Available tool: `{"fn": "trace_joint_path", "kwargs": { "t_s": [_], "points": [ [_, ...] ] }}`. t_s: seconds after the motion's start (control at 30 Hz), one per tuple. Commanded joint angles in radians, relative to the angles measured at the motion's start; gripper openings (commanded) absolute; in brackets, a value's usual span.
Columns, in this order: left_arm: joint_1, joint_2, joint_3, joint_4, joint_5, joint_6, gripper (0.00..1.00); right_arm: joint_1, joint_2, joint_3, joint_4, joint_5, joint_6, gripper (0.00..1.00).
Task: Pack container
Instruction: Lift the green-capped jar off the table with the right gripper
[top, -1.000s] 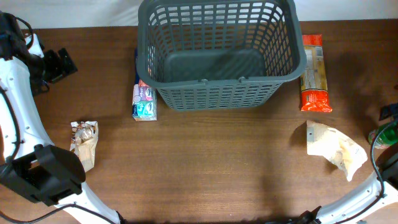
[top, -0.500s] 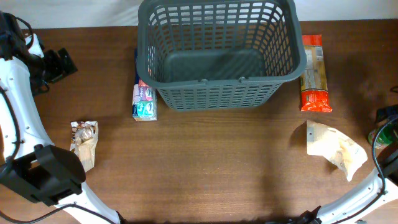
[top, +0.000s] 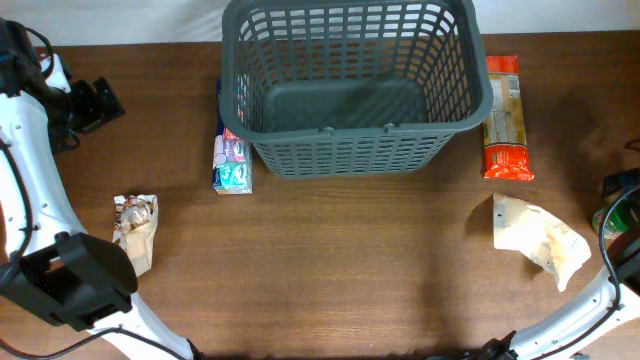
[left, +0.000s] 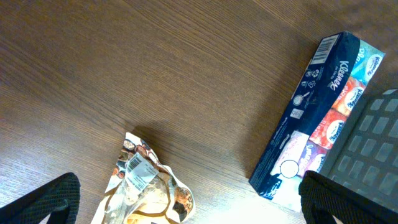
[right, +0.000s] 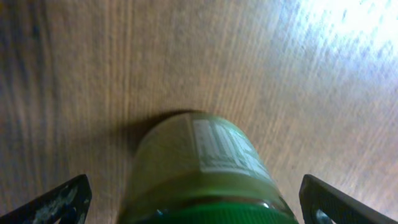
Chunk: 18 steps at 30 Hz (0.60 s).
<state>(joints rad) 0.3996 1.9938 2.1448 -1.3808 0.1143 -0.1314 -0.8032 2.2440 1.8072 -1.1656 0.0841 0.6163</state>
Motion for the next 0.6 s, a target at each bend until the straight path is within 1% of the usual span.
{"fn": "trace_joint_path", "kwargs": {
  "t_s": [0.0,0.57],
  "points": [
    [0.001,0.011,0.003,0.001,-0.01,0.016,0.99,0.004,0.008,0.01,0.021,-0.018,-0.062,0.99],
    [0.001,0.011,0.003,0.001,-0.01,0.016,0.99,0.004,0.041,0.009,0.022,-0.028,-0.059,0.99]
  ]
}}
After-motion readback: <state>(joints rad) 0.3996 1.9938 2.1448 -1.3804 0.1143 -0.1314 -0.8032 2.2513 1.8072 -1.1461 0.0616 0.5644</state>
